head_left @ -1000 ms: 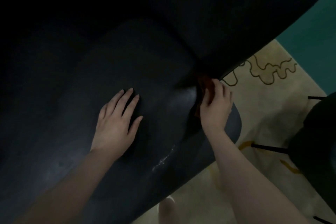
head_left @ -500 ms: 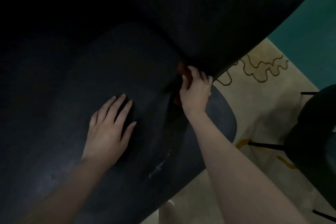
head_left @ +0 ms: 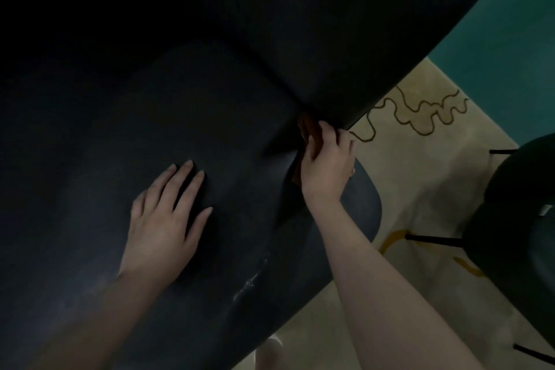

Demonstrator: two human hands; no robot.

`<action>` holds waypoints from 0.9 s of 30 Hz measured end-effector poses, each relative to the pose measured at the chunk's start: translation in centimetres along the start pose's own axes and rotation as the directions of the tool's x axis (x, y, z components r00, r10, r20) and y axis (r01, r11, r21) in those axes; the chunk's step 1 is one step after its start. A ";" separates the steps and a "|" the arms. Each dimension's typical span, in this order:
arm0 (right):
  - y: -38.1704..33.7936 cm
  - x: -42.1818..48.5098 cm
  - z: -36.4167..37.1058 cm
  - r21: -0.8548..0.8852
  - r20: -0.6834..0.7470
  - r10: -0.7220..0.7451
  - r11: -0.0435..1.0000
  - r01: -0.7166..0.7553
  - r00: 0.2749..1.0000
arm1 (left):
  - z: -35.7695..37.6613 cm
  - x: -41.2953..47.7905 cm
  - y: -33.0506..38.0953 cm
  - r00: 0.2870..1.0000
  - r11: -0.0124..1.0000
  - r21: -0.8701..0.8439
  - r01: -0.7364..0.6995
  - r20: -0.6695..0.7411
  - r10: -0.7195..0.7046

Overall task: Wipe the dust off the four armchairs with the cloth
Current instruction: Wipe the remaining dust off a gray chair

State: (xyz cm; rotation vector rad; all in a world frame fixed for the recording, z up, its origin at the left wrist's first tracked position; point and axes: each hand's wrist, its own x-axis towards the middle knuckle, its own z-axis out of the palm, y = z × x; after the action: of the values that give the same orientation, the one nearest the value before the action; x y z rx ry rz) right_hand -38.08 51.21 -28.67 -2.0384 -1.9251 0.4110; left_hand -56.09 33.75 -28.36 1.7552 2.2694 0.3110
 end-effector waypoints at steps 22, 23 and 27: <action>4.7 -8.7 -1.9 0.087 0.103 -0.432 0.901 0.424 0.896 | -0.4 -0.8 -0.1 0.999 1.000 -0.014 -0.027 0.017 0.027; 5.6 -8.8 -2.3 0.078 0.104 -0.426 0.904 0.419 0.899 | -0.4 -0.9 -0.1 0.999 0.999 -0.015 -0.035 0.018 0.035; 6.7 -5.3 -3.1 -0.002 0.025 -0.101 0.995 0.101 0.995 | -0.6 -1.7 -0.2 0.998 0.997 -0.024 -0.068 0.006 0.068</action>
State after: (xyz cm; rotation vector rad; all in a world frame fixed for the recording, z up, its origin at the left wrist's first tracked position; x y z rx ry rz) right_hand -31.05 45.53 -28.59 -1.9360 -2.0346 0.4111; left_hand -56.12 32.07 -27.76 1.8216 2.1959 0.3431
